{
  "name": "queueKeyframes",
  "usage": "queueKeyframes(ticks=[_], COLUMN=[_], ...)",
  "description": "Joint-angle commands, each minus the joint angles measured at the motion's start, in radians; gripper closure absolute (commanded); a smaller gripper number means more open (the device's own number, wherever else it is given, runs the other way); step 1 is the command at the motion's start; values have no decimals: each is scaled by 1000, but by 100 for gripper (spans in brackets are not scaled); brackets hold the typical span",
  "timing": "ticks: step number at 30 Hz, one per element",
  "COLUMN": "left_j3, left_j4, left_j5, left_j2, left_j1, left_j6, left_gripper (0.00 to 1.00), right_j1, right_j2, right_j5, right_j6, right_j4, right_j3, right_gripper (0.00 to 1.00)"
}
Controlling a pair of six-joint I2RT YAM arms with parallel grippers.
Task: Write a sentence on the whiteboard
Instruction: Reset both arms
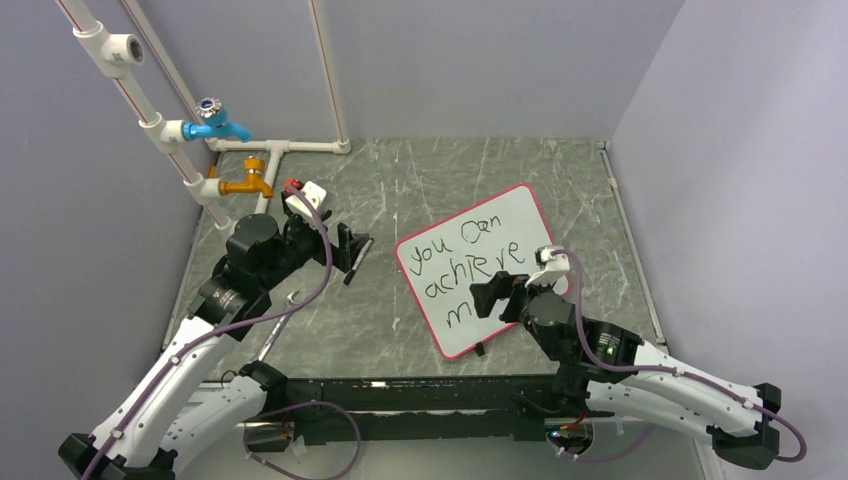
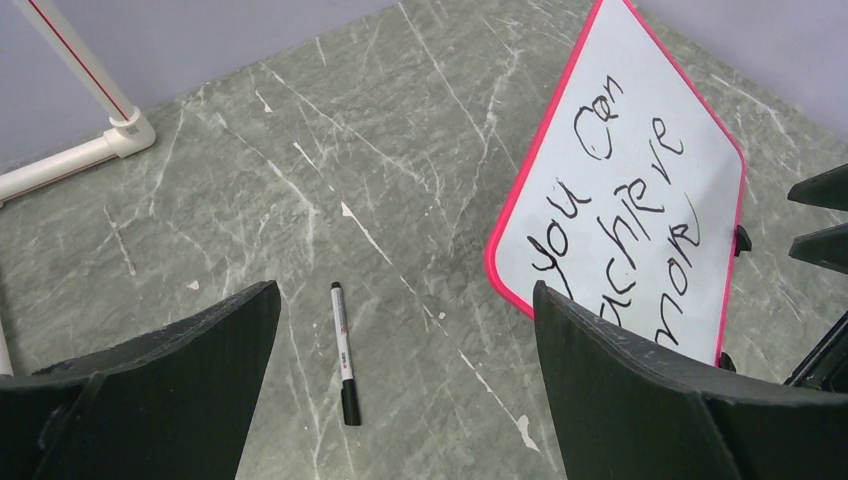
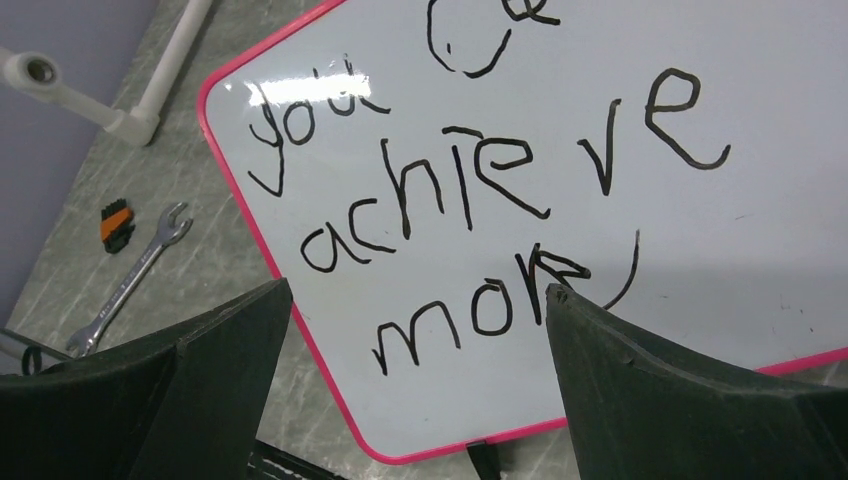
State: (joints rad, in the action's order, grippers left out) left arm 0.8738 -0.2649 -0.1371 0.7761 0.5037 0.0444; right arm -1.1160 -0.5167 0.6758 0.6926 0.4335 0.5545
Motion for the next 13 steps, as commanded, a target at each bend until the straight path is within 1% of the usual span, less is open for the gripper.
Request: queueKeyframes(ticks=[1, 7, 13], left_j3=[42, 41, 44], left_j4=[10, 6, 5], left_j5=[-22, -19, -27], left_j2=[-6, -6, 0], left_j1=[-2, -1, -1], left_j6=[-11, -11, -10], left_gripper=[1, 1, 1], right_j1=[-1, 0, -1], right_j2=[50, 89, 83], right_j5=[7, 2, -3], right_j6=[23, -10, -28], right_j4=[-11, -38, -39], right_j3=[-17, -32, -23], right_gripper=[0, 0, 0])
